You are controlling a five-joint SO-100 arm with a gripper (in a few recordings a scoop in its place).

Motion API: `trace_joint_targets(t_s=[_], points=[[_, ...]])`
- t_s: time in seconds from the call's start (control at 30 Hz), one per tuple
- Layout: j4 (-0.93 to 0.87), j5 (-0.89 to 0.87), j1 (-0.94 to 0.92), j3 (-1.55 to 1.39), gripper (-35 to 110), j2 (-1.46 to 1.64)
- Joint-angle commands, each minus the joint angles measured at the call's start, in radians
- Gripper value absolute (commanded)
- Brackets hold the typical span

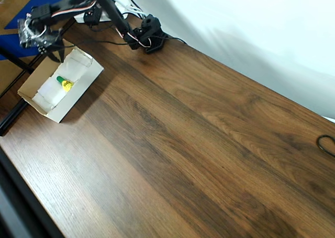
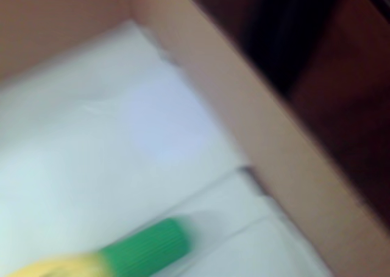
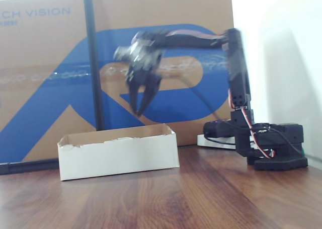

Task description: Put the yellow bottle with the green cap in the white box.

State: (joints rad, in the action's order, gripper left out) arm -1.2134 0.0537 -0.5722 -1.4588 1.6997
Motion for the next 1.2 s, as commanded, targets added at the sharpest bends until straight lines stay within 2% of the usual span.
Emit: trace_joint_targets(t_s=[0.0,0.3,0.5,0.77,1.17], points=[[-0.005,0.012,0.078,-0.091,0,0.256],[0.002,0.061,0.308,-0.494,0,0.680],[0.049,0.160,0.397,-0.923,0,1.057],[0.178,0.225,0.411,-1.468,0,1.575],[-0.064,0.158,0.423,-1.654,0,1.755]])
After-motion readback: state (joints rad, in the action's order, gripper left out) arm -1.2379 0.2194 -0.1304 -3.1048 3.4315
